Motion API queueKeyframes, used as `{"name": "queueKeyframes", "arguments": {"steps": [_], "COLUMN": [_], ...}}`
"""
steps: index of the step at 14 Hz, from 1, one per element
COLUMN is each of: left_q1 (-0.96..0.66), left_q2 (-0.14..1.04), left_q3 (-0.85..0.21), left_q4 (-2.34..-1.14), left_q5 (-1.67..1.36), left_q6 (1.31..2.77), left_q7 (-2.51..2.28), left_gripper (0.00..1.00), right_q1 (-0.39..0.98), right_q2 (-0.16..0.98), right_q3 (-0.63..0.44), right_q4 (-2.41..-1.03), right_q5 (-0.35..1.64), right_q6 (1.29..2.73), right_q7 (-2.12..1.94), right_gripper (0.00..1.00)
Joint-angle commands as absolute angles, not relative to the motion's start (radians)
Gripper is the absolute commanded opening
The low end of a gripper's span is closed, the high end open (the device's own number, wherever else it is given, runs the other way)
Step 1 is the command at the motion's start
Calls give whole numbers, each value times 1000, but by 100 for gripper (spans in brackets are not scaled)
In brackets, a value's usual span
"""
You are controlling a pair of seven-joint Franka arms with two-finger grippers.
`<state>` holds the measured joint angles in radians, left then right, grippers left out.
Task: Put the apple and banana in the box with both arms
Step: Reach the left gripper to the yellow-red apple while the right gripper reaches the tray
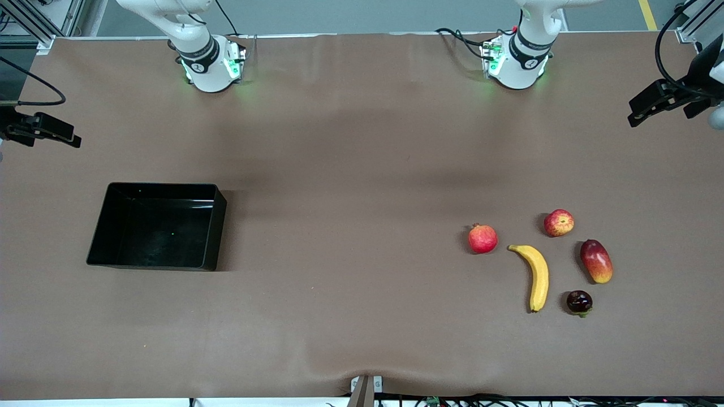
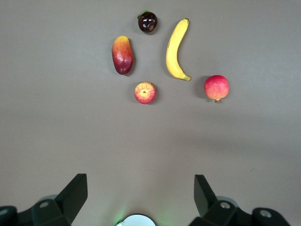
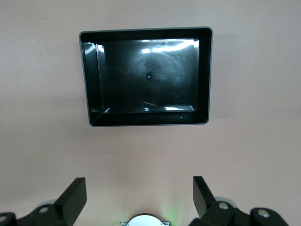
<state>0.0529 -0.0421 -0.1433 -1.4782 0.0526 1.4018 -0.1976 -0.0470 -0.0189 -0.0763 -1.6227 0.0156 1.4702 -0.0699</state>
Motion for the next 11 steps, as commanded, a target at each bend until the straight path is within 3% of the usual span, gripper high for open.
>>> {"name": "queueKeyframes", "arguments": {"steps": [1,7,11], "left_q1": [52,58,60], "left_q2": [-38,84,101], "left_q3": [-153,-143,-146], "left_q4": [-1473,-1471,-1649], "left_q5": [52,61,101], "left_q6": [1387,1420,1656], "left_q7": [-183,-181,-207], "left_gripper": [100,100,100], "right_q1": [-52,-49,-49], "right_q2": [-21,-17,-12], "right_q3": [-71,-71,-71], "right_q4": [-1623,-1623,-1621], "right_q5": [3,3,3], "right_q6": [1463,1463,1466], "right_q7": [-80,-78,-78], "right_gripper": [100,100,100]}}
